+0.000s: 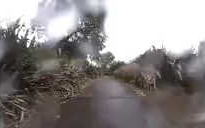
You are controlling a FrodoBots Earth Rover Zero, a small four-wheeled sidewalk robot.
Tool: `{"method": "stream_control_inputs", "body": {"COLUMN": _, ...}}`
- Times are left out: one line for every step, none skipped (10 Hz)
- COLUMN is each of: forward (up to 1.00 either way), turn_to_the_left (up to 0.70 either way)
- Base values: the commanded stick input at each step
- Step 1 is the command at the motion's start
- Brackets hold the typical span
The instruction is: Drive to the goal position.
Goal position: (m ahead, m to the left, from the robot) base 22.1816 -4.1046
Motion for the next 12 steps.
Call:
{"method": "stream_control_inputs", "body": {"forward": 0.85, "turn_to_the_left": -0.34}}
{"method": "stream_control_inputs", "body": {"forward": 0.85, "turn_to_the_left": -0.32}}
{"method": "stream_control_inputs", "body": {"forward": 0.85, "turn_to_the_left": -0.19}}
{"method": "stream_control_inputs", "body": {"forward": 0.85, "turn_to_the_left": 0.0}}
{"method": "stream_control_inputs", "body": {"forward": 0.85, "turn_to_the_left": 0.0}}
{"method": "stream_control_inputs", "body": {"forward": 0.85, "turn_to_the_left": 0.0}}
{"method": "stream_control_inputs", "body": {"forward": 0.85, "turn_to_the_left": 0.0}}
{"method": "stream_control_inputs", "body": {"forward": 0.85, "turn_to_the_left": 0.0}}
{"method": "stream_control_inputs", "body": {"forward": 0.85, "turn_to_the_left": 0.0}}
{"method": "stream_control_inputs", "body": {"forward": 0.85, "turn_to_the_left": 0.0}}
{"method": "stream_control_inputs", "body": {"forward": 0.85, "turn_to_the_left": 0.0}}
{"method": "stream_control_inputs", "body": {"forward": 0.85, "turn_to_the_left": 0.0}}
